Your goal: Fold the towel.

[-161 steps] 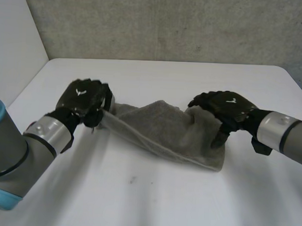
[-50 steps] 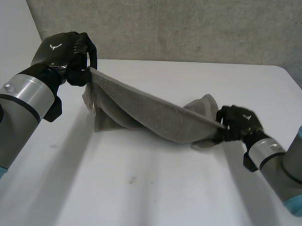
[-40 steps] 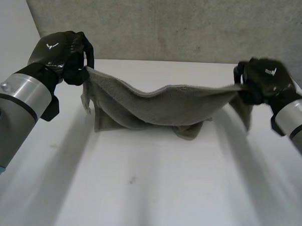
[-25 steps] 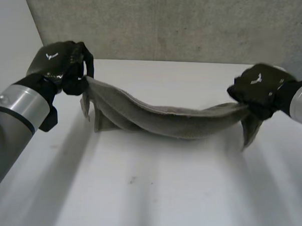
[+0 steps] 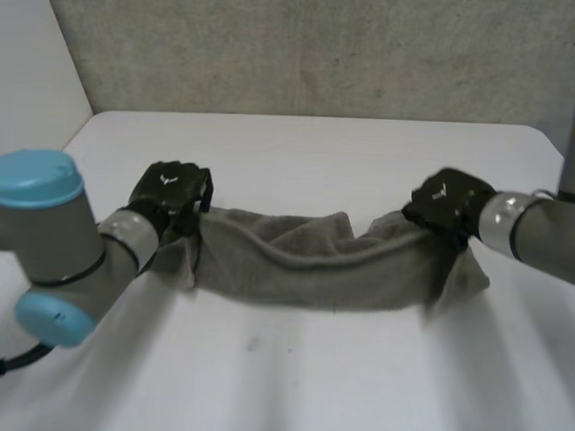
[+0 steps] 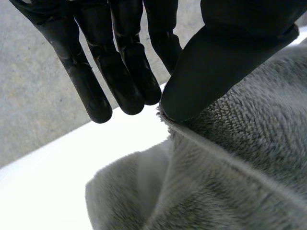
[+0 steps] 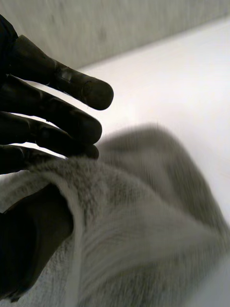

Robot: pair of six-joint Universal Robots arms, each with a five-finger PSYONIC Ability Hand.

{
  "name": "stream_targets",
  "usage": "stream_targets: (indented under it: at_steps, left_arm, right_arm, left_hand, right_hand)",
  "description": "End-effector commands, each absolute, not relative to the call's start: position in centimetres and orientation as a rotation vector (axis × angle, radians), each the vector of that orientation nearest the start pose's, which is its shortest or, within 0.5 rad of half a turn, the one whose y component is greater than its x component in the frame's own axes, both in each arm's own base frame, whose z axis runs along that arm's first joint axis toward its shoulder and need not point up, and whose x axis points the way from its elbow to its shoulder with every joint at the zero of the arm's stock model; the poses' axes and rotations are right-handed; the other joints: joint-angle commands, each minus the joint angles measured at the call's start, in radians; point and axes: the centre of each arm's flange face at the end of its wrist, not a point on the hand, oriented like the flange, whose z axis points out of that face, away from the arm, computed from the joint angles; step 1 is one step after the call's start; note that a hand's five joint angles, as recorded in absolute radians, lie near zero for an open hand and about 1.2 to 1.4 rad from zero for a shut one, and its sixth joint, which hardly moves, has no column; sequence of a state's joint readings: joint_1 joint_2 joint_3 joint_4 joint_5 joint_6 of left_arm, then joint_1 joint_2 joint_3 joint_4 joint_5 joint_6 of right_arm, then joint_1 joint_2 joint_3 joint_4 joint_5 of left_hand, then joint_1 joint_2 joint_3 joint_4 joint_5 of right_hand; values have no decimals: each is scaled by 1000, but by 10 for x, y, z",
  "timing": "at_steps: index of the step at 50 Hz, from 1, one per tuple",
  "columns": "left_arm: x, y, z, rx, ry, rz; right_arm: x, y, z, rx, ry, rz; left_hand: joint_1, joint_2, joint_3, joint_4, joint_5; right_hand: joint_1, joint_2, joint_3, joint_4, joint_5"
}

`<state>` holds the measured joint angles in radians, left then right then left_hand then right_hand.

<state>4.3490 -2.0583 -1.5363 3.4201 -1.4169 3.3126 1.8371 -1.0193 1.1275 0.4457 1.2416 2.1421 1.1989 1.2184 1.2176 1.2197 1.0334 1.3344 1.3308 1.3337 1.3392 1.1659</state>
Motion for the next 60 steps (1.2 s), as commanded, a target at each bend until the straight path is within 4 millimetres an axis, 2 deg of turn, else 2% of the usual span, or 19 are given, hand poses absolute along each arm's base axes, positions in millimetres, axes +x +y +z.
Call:
stream_targets:
  at_steps: [1,2,5,6,7,10,14,16,21,24,26,27,29,32,34,37,45,51,60]
  left_arm:
    - [-300,-378,267,794,1981,-2588]
    - [-300,-379,267,794,1980,-2589]
    - [-305,-391,357,669,1526,-2905]
    - [-305,-391,357,669,1524,-2906]
    - [-303,-391,382,607,1368,-2990]
    - [-297,-388,414,481,1177,-3084]
    - [-291,-390,417,443,1182,-3096]
    - [-289,-392,411,442,1240,-3084]
    - [-277,-400,340,494,1652,-2883]
    - [-277,-398,317,528,1750,-2821]
    - [-276,-388,271,620,1938,-2695]
    - [-276,-387,271,620,1939,-2695]
    - [-272,-375,228,680,2109,-2556]
    - [-268,-370,210,695,2175,-2488]
    - [-258,-362,182,718,2254,-2361]
    - [-245,-356,163,745,2292,-2242]
    - [-222,-337,154,781,2307,-2114]
    - [-219,-324,162,778,2300,-2124]
    - [-214,-323,172,762,2256,-2174]
  right_arm:
    - [299,-400,299,-1707,1693,-2472]
    - [299,-400,299,-1707,1692,-2474]
    - [307,-417,377,-1442,1217,-3029]
    - [307,-417,377,-1441,1216,-3030]
    - [307,-416,394,-1352,1111,-3118]
    - [306,-410,409,-1245,1059,-3120]
    - [305,-403,404,-1252,1151,-2993]
    - [306,-399,395,-1299,1211,-2901]
    - [309,-382,346,-1513,1424,-2523]
    - [309,-378,331,-1557,1476,-2427]
    - [307,-370,300,-1650,1594,-2240]
    - [307,-370,300,-1650,1595,-2239]
    - [303,-358,264,-1766,1703,-2036]
    - [301,-353,245,-1826,1744,-1936]
    - [296,-340,209,-1925,1787,-1764]
    - [293,-328,181,-1963,1777,-1651]
    - [285,-306,141,-1917,1794,-1546]
    - [281,-299,134,-1817,1839,-1571]
    - [266,-313,137,-1236,2020,-1656]
  left_hand:
    - [197,178,179,177,188]
    - [197,178,179,177,188]
    - [197,178,179,177,188]
    - [197,178,179,177,188]
    - [197,178,179,177,188]
    - [197,178,179,177,188]
    - [197,178,179,177,188]
    - [197,178,179,177,188]
    - [197,178,179,177,188]
    - [197,178,179,177,188]
    - [197,178,179,177,188]
    - [197,178,179,177,188]
    - [197,178,179,177,188]
    - [197,178,179,177,188]
    - [197,178,179,177,188]
    - [197,178,179,177,188]
    - [197,178,179,177,188]
    - [197,178,179,177,188]
    - [197,178,179,177,188]
  right_hand:
    - [62,65,63,57,56]
    - [62,65,63,57,56]
    - [62,65,63,57,56]
    - [62,65,63,57,56]
    - [62,65,63,57,56]
    - [62,65,63,57,56]
    - [62,65,63,57,56]
    - [62,65,63,57,56]
    - [62,65,63,57,56]
    - [62,65,63,57,56]
    - [62,65,63,57,56]
    - [62,65,63,57,56]
    - [62,65,63,57,56]
    - [62,65,63,57,56]
    - [62,65,63,57,56]
    - [62,65,63,57,56]
    - [62,65,63,57,56]
    - [-81,-77,-80,-86,-87]
    - [-643,-640,-643,-648,-649]
